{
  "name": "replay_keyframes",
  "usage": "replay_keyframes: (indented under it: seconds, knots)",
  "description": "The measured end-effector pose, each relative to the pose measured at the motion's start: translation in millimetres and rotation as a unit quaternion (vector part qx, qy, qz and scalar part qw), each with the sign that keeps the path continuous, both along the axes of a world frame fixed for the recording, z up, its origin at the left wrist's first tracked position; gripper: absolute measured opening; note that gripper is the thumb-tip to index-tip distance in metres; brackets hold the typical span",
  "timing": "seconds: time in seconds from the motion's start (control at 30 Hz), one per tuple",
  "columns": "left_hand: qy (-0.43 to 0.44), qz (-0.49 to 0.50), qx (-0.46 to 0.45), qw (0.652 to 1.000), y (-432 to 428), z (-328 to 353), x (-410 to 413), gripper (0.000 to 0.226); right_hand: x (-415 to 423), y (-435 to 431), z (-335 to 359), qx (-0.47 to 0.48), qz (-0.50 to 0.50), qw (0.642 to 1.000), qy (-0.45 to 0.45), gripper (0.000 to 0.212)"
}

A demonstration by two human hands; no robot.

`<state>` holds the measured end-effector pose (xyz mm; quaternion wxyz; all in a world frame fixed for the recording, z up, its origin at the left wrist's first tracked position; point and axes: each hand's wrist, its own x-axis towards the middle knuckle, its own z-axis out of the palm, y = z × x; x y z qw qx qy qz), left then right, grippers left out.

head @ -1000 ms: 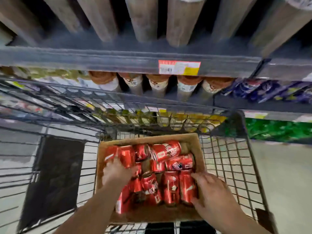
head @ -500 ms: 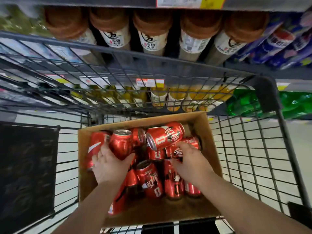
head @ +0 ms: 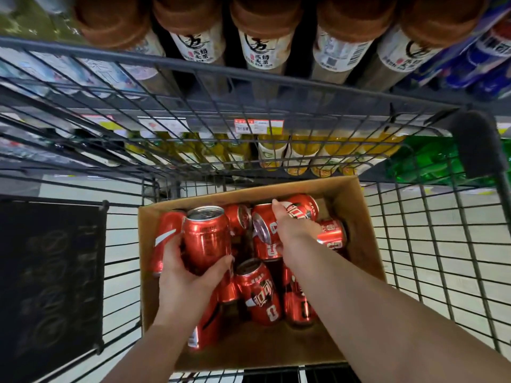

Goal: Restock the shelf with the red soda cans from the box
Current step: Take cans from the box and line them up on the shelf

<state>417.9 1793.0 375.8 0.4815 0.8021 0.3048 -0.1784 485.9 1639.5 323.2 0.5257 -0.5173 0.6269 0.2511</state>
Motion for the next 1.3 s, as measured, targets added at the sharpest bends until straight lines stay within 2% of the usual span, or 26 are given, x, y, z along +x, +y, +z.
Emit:
replay_keyframes:
  seconds: [0.23, 0.4, 0.47, 0.53, 0.6, 0.83, 0.97, 1.07, 1.2, 1.3]
  knots:
    - [-0.002, 0.018, -0.005, 1.0, 9, -3, 3, 0.066, -18, 0, -6, 0.017, -0.02, 0.998, -0.048, 0.089]
    - [-0.002, 0.012, -0.006, 1.0, 9, 0, 4, 0.07, -40, -10, 7, 0.014, 0.077, 0.991, -0.109, 0.066]
    - [-0.007, 0.008, -0.002, 1.0, 7, 4, 3, 0.071, -50, -10, 18, 0.007, 0.125, 0.981, -0.15, 0.064]
    - [-0.021, 0.002, 0.0, 1.0, 4, 15, 2, 0.076, -59, -15, 37, -0.009, 0.167, 0.968, -0.187, 0.069]
    - [-0.024, 0.002, 0.0, 1.0, 5, 17, 2, 0.076, -64, -17, 48, -0.01, 0.204, 0.956, -0.212, 0.063]
    - [-0.085, -0.005, -0.024, 0.996, -12, 98, -4, 0.077, -80, -45, 158, -0.032, 0.239, 0.922, -0.304, 0.053]
    - [-0.132, -0.017, -0.032, 0.991, -38, 147, -10, 0.089, -96, -63, 213, -0.09, 0.226, 0.901, -0.36, 0.062]
    - [-0.179, -0.057, -0.028, 0.982, -64, 185, -10, 0.099, -109, -86, 250, -0.113, 0.197, 0.887, -0.402, 0.052]
    - [-0.227, -0.111, -0.056, 0.966, -113, 229, -17, 0.092, -135, -128, 294, -0.156, 0.143, 0.874, -0.437, 0.054]
    - [-0.26, -0.157, -0.085, 0.949, -161, 259, -33, 0.069, -166, -170, 325, -0.206, 0.099, 0.861, -0.454, 0.054]
